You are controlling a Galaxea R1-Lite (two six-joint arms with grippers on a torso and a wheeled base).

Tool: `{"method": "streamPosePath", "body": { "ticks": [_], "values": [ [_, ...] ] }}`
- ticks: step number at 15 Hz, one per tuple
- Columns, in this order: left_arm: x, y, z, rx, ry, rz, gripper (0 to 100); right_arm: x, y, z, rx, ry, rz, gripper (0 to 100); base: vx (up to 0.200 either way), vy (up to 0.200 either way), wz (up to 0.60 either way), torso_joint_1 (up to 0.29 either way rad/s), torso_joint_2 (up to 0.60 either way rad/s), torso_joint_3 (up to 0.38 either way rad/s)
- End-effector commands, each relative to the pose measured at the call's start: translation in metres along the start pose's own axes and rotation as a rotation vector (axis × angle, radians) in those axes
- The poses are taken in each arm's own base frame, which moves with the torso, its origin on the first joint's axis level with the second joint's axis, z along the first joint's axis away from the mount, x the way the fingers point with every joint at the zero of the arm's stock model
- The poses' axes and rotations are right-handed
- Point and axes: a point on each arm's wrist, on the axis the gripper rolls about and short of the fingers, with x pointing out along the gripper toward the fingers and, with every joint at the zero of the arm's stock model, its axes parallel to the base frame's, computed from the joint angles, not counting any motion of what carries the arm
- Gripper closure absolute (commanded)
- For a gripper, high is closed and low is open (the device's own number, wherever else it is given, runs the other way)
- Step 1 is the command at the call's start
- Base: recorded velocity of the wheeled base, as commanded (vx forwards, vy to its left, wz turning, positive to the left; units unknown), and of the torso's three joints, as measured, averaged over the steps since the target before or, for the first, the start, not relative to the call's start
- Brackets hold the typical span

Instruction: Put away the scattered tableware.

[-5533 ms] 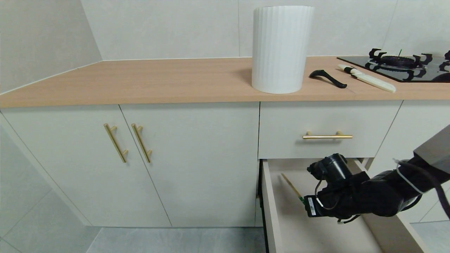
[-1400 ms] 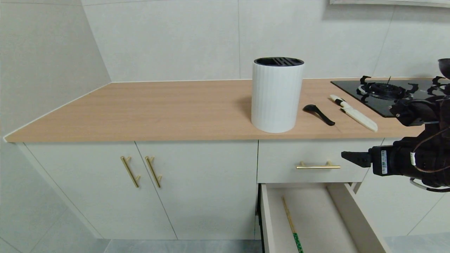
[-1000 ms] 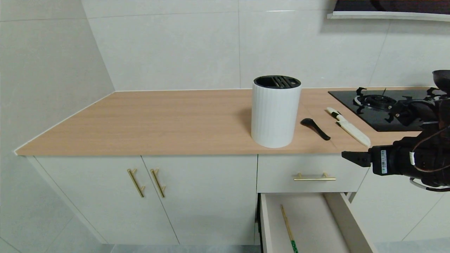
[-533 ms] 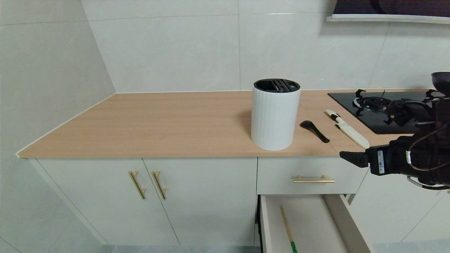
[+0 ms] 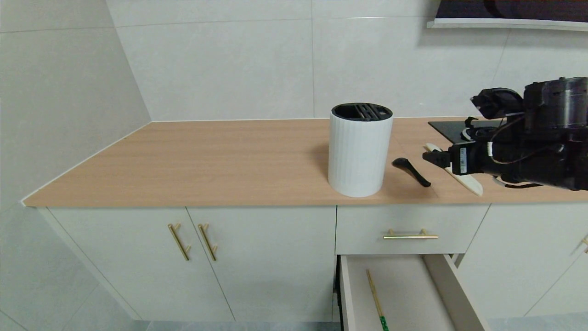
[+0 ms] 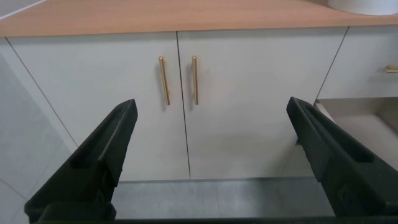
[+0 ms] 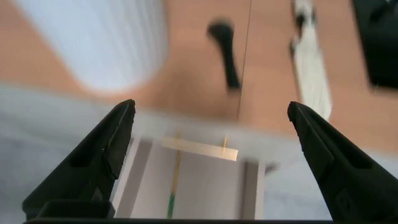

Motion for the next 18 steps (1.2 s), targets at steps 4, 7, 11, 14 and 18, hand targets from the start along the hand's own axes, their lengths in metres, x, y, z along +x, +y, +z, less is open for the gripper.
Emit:
{"method": "streamPosePath", "body": {
  "ticks": [4, 7, 11, 14, 18],
  "values": [
    [0.0, 0.0, 0.0, -0.001, 0.002, 0.0, 0, 0.089, -0.019, -0.044, -0.004, 0.09, -0.039, 0, 0.0, 0.0, 0.0, 0.0, 0.0, 0.0],
    [0.0, 0.0, 0.0, -0.001, 0.002, 0.0, 0, 0.115, -0.019, -0.059, -0.003, 0.081, -0.047, 0, 0.0, 0.0, 0.0, 0.0, 0.0, 0.0],
    [0.0, 0.0, 0.0, 0.001, 0.002, 0.0, 0, 0.139, -0.02, -0.07, 0.006, 0.066, -0.058, 0, 0.0, 0.0, 0.0, 0.0, 0.0, 0.0],
    [0.0, 0.0, 0.0, -0.001, 0.002, 0.0, 0, 0.145, -0.02, -0.071, 0.008, 0.066, -0.06, 0, 0.0, 0.0, 0.0, 0.0, 0.0, 0.0],
    [0.0, 0.0, 0.0, 0.001, 0.002, 0.0, 0, 0.155, -0.026, -0.074, 0.023, 0.065, -0.073, 0, 0.0, 0.0, 0.0, 0.0, 0.0, 0.0]
  ]
}}
